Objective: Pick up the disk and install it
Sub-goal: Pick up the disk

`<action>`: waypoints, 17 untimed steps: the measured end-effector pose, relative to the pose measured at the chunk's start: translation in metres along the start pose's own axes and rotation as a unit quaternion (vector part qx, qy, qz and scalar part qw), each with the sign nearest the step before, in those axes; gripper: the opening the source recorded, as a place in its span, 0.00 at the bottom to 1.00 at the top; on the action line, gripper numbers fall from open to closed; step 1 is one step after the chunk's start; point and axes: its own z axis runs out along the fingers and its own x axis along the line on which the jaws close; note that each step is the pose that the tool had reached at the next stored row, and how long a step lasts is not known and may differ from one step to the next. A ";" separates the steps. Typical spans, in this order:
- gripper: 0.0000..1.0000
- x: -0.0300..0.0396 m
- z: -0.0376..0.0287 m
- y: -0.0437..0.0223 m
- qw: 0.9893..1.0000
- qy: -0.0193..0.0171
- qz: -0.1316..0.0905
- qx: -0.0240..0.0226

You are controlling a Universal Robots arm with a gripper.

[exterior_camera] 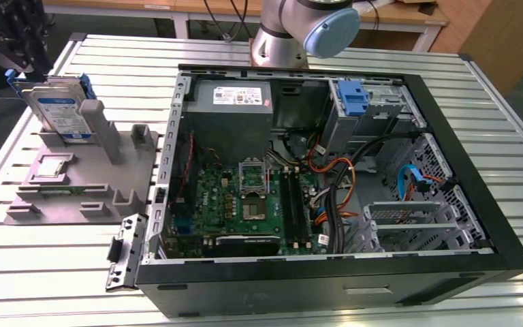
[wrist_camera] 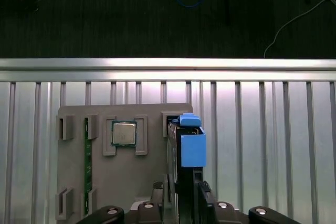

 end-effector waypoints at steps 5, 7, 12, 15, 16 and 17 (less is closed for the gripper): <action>0.58 0.0000 0.0002 0.0000 1.000 0.000 0.000 0.000; 0.58 0.0000 0.0002 0.0000 1.000 0.000 0.000 0.000; 0.65 0.0001 0.0021 0.0003 1.000 0.000 0.000 0.001; 0.65 0.0003 0.0065 0.0007 1.000 0.000 0.000 0.002; 0.65 0.0003 0.0081 0.0008 1.000 0.000 0.000 0.003; 0.65 0.0004 0.0096 0.0009 1.000 -0.001 0.000 0.003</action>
